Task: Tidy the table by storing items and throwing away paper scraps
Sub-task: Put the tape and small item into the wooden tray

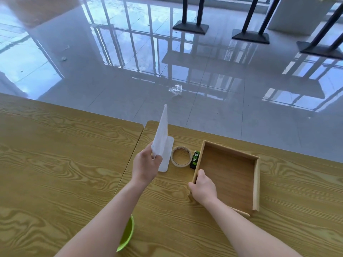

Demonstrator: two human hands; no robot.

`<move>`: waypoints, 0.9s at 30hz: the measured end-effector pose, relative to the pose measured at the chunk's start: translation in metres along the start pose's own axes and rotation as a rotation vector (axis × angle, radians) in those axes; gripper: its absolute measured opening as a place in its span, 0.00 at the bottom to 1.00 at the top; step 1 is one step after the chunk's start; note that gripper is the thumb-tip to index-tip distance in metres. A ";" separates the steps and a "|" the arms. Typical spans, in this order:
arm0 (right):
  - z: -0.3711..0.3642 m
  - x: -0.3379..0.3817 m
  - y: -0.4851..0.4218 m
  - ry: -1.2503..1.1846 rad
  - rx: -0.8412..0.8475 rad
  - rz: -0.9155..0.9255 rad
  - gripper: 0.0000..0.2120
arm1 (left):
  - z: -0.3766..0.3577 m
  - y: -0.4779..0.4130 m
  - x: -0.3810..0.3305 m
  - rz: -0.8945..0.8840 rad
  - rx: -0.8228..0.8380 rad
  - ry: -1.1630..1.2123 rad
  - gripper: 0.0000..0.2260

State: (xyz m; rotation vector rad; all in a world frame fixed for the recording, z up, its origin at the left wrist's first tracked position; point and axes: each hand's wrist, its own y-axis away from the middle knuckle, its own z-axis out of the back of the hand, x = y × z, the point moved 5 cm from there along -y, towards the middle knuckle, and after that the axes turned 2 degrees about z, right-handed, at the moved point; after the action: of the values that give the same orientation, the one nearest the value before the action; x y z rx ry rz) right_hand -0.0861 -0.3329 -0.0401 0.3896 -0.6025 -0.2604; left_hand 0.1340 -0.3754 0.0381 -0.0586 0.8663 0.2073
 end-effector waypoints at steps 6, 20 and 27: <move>0.004 -0.004 -0.003 -0.007 0.057 0.043 0.14 | 0.001 0.006 0.000 -0.010 0.025 0.078 0.13; 0.116 0.169 -0.055 -0.431 -0.060 0.402 0.27 | 0.026 0.029 -0.035 -0.101 -0.238 0.363 0.13; 0.096 0.224 -0.087 -0.151 0.045 0.398 0.30 | 0.032 0.023 -0.030 -0.136 -0.266 0.288 0.14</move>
State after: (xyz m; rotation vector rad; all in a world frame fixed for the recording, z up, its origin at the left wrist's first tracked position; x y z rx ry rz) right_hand 0.0239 -0.5157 0.1063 0.2869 -0.8201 0.1060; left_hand 0.1344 -0.3529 0.0824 -0.4030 1.1123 0.1877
